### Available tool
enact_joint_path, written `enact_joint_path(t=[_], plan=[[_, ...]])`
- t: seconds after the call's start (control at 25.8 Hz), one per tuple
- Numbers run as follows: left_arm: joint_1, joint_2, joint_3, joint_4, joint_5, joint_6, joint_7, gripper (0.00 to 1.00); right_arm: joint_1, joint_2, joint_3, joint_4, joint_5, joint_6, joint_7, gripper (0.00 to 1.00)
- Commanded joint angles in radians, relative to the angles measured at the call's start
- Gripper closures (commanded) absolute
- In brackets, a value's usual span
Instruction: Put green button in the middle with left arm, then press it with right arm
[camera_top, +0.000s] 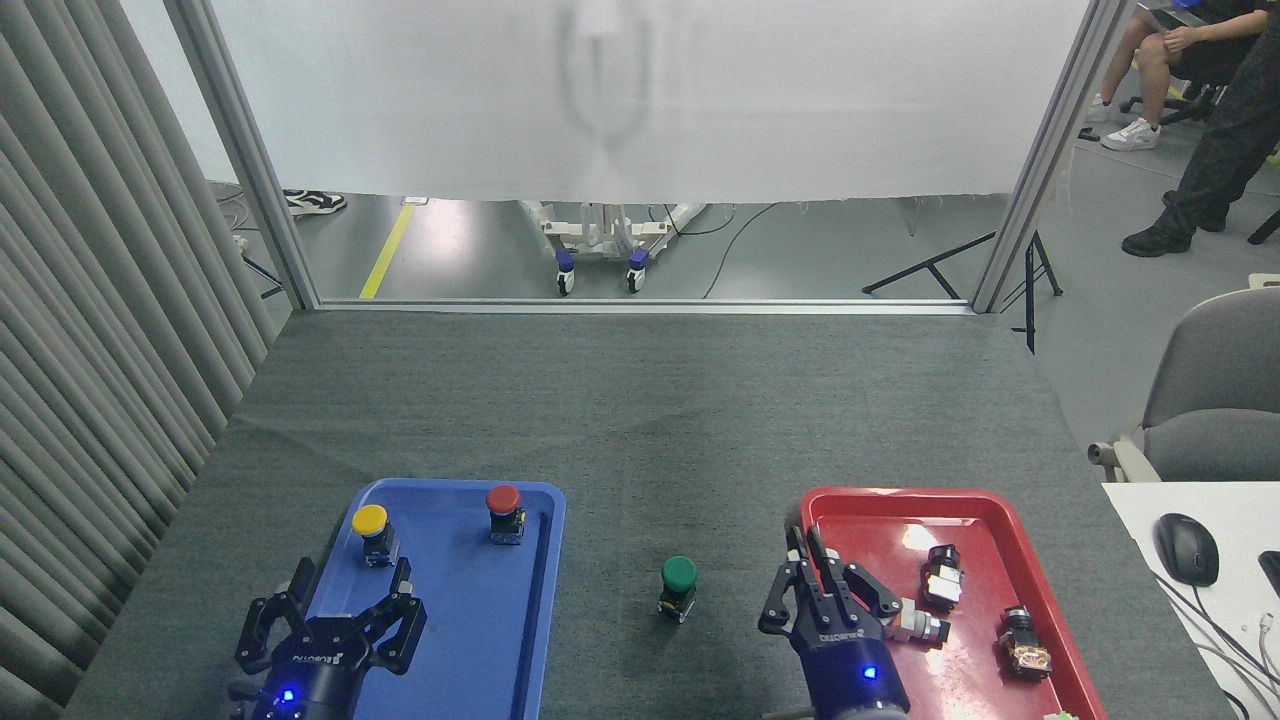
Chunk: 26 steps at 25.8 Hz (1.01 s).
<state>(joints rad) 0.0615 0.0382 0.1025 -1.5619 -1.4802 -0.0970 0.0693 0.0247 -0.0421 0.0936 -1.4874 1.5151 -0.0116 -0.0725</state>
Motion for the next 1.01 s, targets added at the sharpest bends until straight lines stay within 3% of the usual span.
enact_joint_path(t=[0.0,0.39,0.97], plan=[[0.000,0.000,-0.001,-0.001,0.000,0.000,0.000,0.00,0.063,-0.027,-0.068,-0.050,-0.003,-0.028,-0.001,0.00],[0.000,0.000,-0.017,-0.001,0.000,0.000,0.000,0.00,0.123,-0.062,-0.169,-0.082,-0.010,-0.030,0.011,0.00],[0.001,0.000,-0.021,0.000,0.000,0.000,-0.002,0.00,0.118,-0.082,-0.175,-0.096,-0.039,-0.027,0.010,0.00]])
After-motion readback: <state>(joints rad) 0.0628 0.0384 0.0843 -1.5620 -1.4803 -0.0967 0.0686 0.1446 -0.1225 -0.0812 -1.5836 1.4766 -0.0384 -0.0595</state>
